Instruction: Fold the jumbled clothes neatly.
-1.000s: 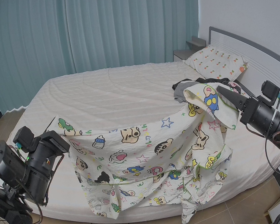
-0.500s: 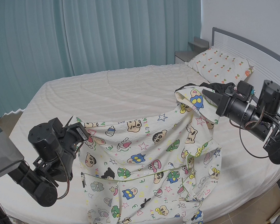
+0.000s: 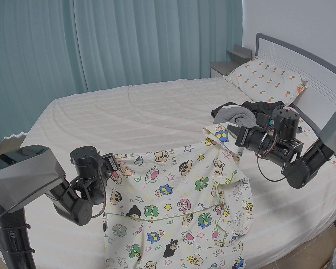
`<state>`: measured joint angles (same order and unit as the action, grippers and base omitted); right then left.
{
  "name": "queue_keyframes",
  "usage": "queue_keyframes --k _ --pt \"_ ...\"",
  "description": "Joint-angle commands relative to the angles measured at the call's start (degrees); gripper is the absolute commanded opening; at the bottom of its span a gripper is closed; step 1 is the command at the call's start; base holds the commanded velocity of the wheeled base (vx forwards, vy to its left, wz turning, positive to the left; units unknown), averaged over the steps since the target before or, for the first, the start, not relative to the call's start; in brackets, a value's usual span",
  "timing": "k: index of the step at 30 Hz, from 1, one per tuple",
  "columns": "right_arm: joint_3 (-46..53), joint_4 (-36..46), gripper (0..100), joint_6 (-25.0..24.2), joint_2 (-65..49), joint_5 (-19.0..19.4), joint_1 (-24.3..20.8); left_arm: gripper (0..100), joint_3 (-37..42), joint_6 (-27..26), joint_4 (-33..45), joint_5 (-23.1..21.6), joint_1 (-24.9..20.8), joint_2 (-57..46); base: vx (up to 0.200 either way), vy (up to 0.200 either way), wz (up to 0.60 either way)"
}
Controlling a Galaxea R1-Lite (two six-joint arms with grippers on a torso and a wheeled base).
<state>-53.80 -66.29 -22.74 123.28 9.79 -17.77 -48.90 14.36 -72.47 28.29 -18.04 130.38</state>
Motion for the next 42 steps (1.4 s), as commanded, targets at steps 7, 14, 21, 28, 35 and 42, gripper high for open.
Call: queue_keyframes --k 7,14,21,28,35,42 --pt "-15.6 6.7 100 -3.4 18.2 0.8 2.3 0 -19.2 2.1 7.2 0.1 3.0 18.5 0.0 0.0 0.0" --pt "-28.9 12.3 100 -9.4 25.7 0.2 3.2 100 -30.3 2.6 10.4 0.2 5.6 24.9 0.0 0.0 0.0" --pt "-41.4 16.4 100 -18.3 31.4 -5.5 4.1 100 -32.8 2.7 10.5 0.2 7.4 27.2 0.0 0.0 0.0" --pt "-46.4 27.2 100 -26.8 31.3 -6.0 4.8 100 -32.8 3.0 10.4 0.4 7.6 27.2 0.0 0.0 0.0" --pt "-48.2 30.6 100 -27.7 30.4 -7.9 7.2 100 -31.3 4.4 10.4 0.4 7.8 25.4 0.0 0.0 0.0" --pt "-34.9 32.2 100 -22.6 22.5 -6.6 11.8 100 -17.9 10.7 10.5 -0.3 7.9 12.8 0.0 0.0 0.0"
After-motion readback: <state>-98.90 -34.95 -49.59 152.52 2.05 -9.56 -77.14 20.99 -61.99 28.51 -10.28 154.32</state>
